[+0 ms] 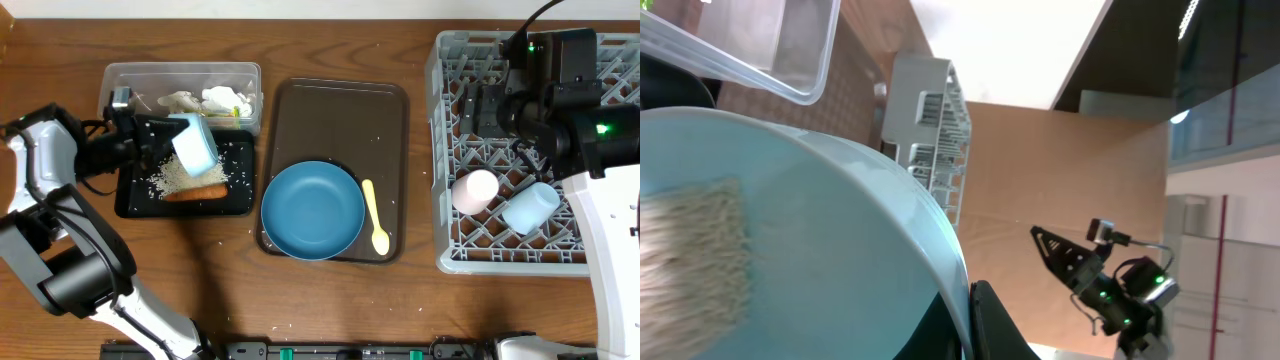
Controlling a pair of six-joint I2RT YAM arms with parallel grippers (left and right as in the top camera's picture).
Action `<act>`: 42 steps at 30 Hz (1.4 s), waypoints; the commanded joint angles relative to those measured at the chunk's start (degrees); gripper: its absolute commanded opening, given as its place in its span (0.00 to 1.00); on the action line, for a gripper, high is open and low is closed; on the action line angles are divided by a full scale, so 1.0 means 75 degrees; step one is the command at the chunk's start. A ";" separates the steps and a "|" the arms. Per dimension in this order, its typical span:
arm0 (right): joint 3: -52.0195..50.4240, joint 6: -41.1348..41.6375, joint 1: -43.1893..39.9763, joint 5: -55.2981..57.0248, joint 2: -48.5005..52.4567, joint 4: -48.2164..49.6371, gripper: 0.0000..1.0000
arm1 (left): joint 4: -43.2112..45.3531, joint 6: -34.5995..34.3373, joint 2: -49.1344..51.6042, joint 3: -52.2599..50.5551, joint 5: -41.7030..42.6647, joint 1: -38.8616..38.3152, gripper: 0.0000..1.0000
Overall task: Sort waste into correct bins and load items into the dishwasher rack
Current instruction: 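Tilt the rice bowl with the left gripper to pour rice onto the black tray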
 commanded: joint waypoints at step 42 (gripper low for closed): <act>-0.0009 -0.0108 0.0035 0.0050 0.0029 -0.0029 0.85 | 0.0428 -0.0828 -0.0064 -0.0061 0.0653 0.0513 0.06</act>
